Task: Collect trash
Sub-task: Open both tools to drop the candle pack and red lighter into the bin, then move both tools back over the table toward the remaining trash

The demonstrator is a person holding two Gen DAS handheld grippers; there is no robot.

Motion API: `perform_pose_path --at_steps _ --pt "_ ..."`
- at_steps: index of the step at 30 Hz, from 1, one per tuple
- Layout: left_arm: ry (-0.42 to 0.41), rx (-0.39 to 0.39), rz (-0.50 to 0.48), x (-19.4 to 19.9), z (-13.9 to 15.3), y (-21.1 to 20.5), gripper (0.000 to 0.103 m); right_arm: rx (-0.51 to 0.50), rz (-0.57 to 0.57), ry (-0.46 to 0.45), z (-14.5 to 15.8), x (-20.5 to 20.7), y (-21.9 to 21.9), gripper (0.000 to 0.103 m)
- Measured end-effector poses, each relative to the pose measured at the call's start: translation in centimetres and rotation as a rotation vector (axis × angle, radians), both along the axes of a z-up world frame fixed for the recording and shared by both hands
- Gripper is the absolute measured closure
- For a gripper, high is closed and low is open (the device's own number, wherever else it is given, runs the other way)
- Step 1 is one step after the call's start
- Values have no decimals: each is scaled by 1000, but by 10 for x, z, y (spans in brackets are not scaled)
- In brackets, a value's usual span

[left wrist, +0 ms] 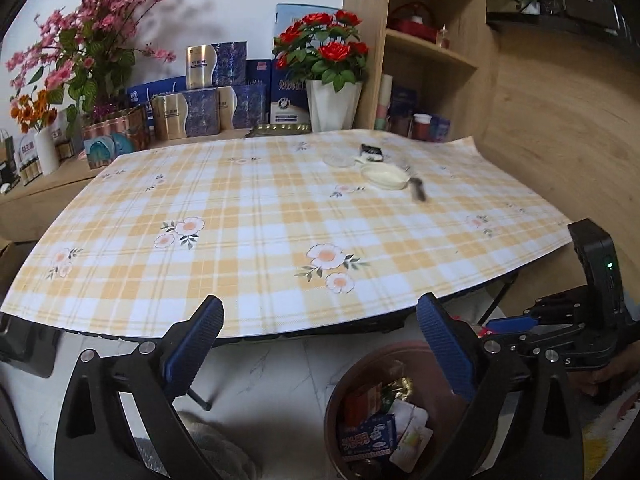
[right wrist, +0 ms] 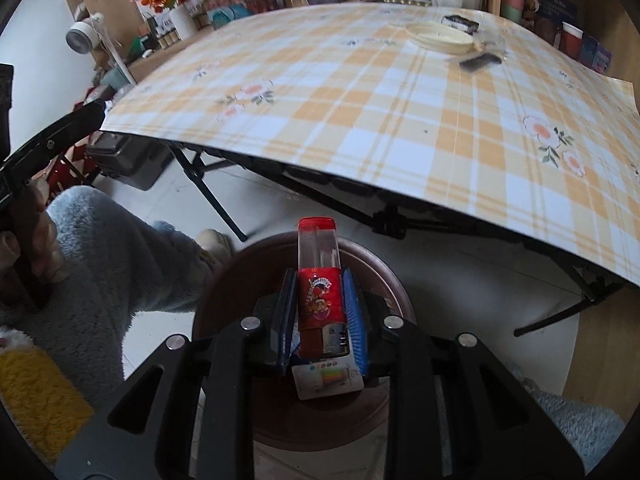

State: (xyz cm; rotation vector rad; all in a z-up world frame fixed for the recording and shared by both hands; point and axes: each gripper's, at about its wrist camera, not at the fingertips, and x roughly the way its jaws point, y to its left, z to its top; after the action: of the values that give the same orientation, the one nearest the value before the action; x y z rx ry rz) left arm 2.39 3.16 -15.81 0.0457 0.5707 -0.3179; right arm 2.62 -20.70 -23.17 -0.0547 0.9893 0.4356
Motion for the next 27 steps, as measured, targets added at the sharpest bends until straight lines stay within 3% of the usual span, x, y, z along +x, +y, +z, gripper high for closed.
perform_pose_path --at_steps 15,17,22,27 --pt "42 0 14 7 -7 -1 8 -5 -35 3 -1 2 -7 76" --pt "45 -10 27 7 -7 2 8 -5 -50 -11 0 1 -9 50" --pt "56 -33 62 10 -8 9 8 37 -103 -71 14 0 -20 15" --pt "66 -43 88 13 -8 12 8 110 -174 -122 35 6 -44 9"
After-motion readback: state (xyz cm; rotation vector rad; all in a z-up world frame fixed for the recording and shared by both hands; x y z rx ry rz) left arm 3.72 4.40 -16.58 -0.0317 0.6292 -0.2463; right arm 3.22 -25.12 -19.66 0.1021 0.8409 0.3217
